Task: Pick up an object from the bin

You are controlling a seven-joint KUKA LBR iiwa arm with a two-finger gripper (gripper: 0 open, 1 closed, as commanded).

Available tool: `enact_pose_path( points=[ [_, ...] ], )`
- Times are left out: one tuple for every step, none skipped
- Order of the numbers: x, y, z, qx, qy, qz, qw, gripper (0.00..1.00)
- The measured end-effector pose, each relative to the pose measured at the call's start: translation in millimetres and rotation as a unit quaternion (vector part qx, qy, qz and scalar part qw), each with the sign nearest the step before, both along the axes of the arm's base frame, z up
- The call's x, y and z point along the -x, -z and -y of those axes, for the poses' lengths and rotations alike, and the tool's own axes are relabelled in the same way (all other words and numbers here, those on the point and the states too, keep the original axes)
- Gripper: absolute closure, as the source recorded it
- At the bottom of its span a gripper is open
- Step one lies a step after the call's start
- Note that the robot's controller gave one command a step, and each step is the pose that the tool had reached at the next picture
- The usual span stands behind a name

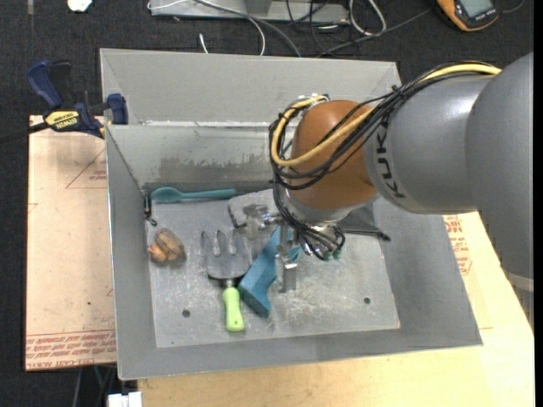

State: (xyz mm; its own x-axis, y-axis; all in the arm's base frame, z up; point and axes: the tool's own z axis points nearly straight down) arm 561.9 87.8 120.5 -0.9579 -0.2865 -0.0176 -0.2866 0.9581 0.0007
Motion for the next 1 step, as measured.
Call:
enact_pose_path(
  points=[
    [27.1, 10.3, 8.6, -0.001, -0.005, 0.0016, 1.0, 0.0]
  ],
)
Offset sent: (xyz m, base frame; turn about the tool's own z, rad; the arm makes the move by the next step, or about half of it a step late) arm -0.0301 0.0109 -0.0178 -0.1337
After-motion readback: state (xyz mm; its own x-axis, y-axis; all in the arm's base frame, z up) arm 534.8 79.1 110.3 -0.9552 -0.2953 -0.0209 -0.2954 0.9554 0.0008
